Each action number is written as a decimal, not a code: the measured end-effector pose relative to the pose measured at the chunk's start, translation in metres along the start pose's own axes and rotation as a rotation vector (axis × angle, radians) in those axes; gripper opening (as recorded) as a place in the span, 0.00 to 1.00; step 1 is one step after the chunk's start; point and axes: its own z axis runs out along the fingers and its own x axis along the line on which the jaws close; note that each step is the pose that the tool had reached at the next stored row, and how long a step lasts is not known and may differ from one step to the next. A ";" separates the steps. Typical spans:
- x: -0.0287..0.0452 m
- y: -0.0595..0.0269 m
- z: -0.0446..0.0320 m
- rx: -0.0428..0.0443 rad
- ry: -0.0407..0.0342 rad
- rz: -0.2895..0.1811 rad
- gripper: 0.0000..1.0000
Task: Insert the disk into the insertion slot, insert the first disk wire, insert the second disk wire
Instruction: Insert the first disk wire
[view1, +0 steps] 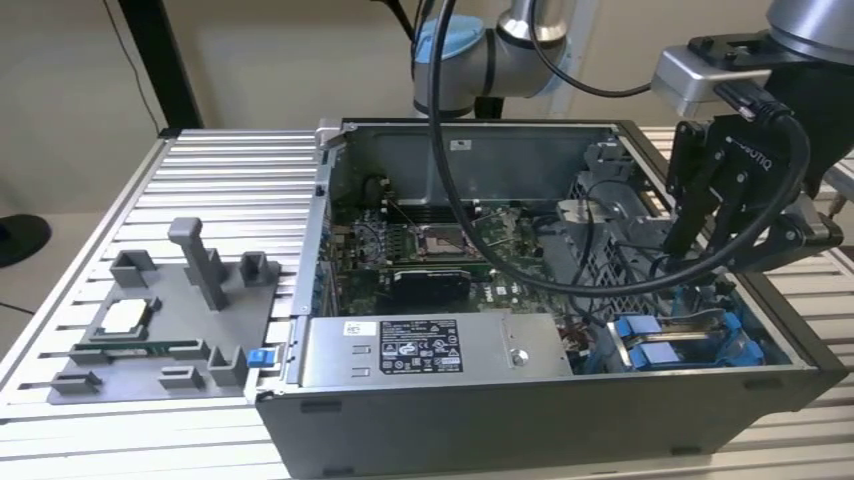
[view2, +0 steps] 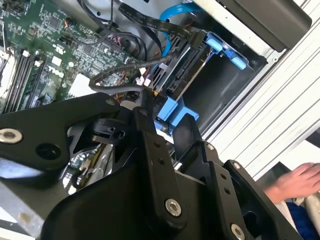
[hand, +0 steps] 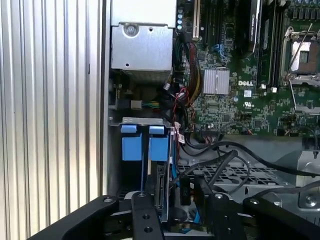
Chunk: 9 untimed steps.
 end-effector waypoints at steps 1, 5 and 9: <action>0.0000 0.0001 0.0002 0.0040 -0.0005 0.000 1.00; -0.0004 0.0013 0.0005 0.0057 -0.0014 0.000 1.00; -0.0010 0.0045 0.0006 0.0061 -0.0075 0.001 1.00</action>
